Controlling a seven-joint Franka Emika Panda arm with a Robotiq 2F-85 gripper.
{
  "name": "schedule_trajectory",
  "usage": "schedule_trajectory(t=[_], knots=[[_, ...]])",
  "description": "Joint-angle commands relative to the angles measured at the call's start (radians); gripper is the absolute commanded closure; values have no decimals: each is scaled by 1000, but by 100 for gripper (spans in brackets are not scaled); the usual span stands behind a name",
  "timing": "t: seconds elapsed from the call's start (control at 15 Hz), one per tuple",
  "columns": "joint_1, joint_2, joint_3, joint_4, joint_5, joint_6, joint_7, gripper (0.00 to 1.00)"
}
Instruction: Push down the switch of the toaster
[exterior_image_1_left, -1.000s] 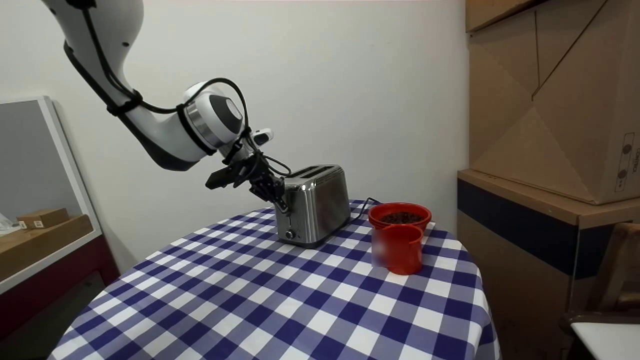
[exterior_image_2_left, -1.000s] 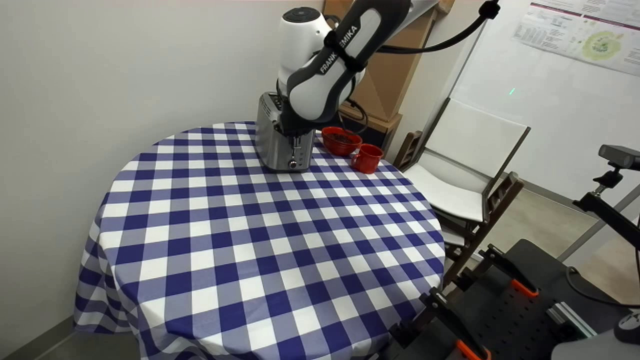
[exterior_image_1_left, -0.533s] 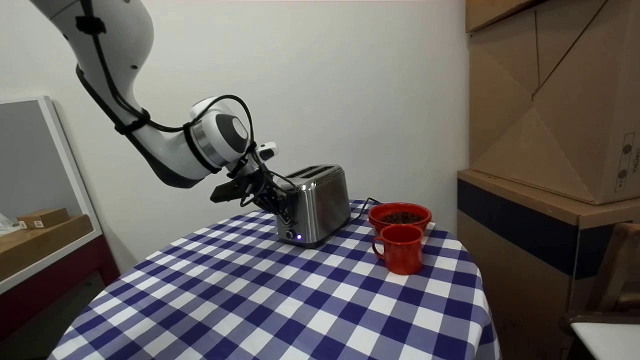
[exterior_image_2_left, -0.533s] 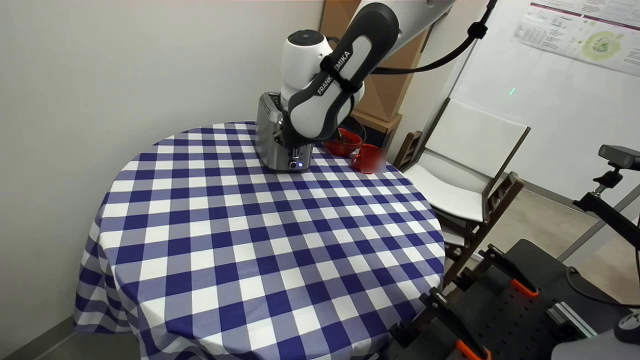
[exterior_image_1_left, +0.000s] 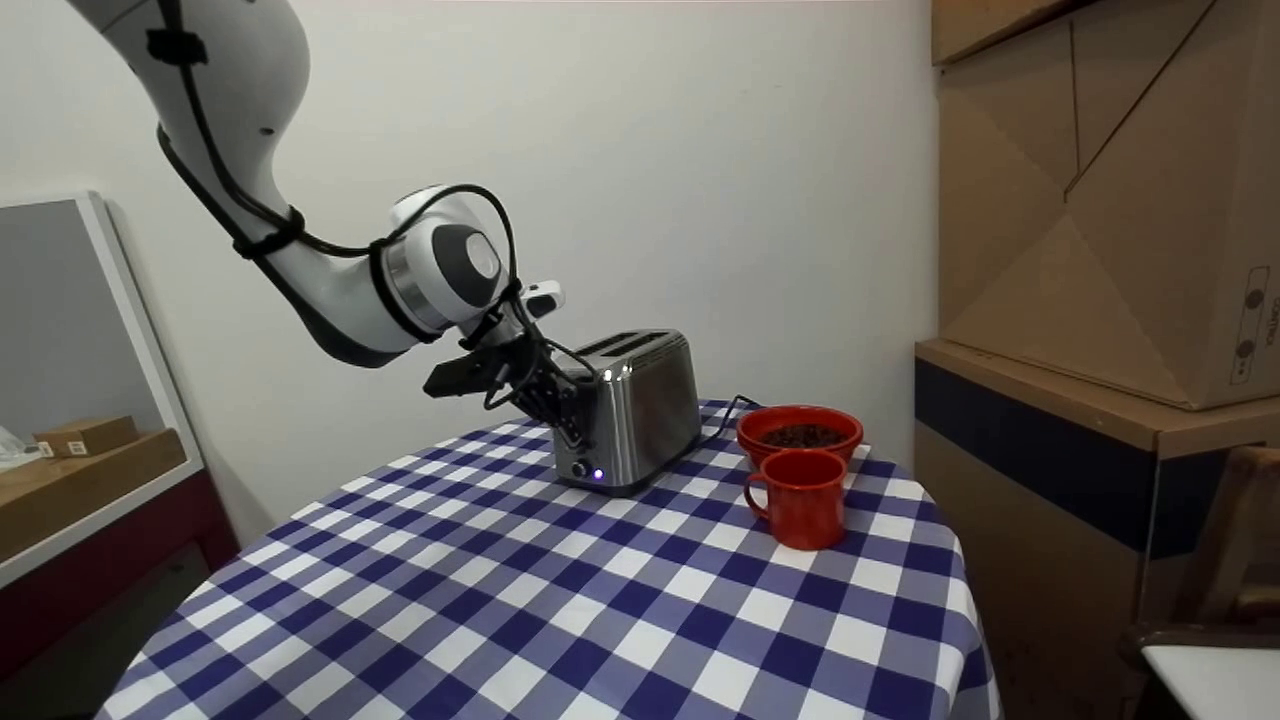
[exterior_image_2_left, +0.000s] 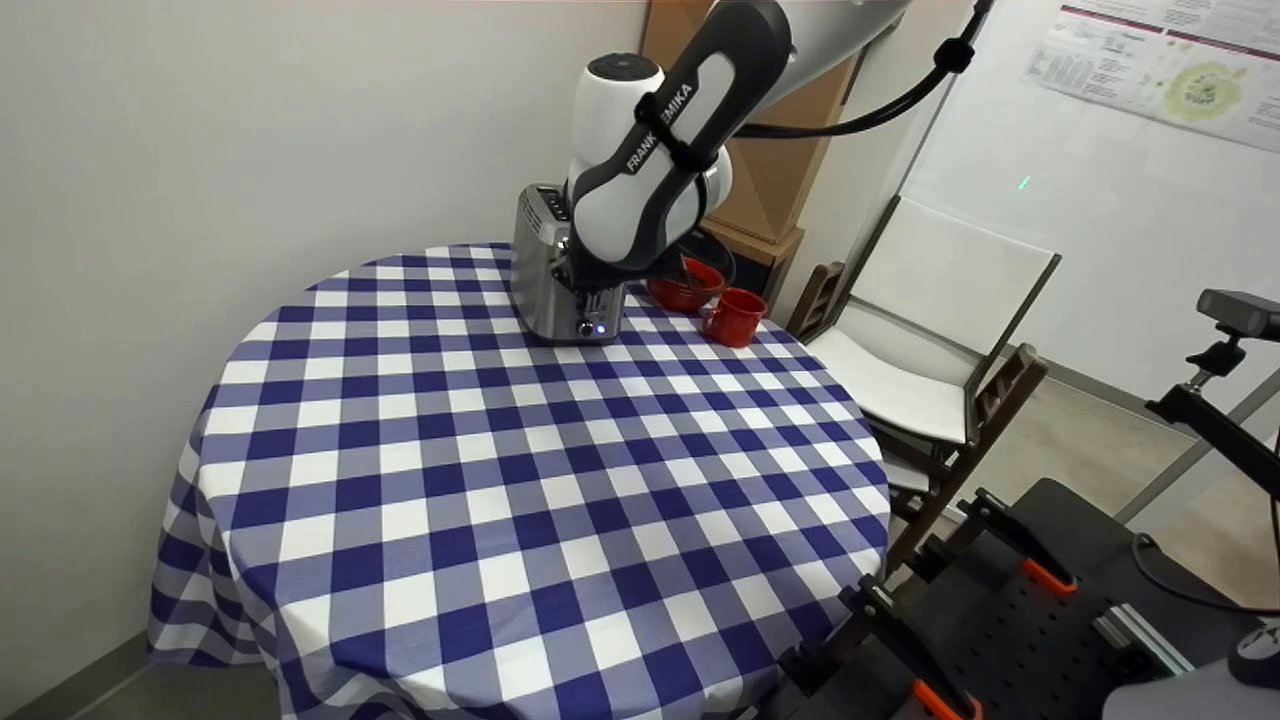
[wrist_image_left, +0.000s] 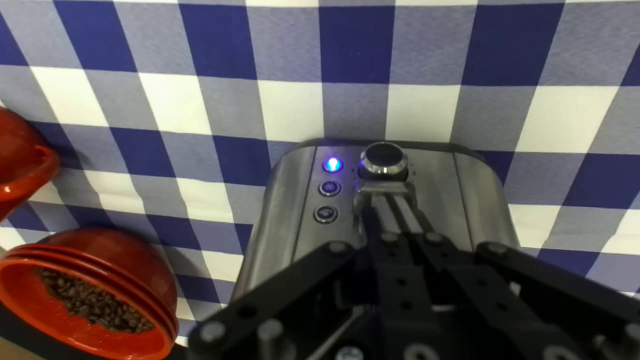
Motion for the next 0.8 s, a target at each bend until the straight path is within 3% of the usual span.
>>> schedule_trajectory(t=[0.0,0.27,0.47,0.73], knots=[[-46,-93,58,-83,103,-24,-108,100],[-84,-278,141,-248,200,-91,-206,100],[-106,-450,199,-374,268,-211,-244,100],[-69,-653,163,-470,217,-446,-171,100]])
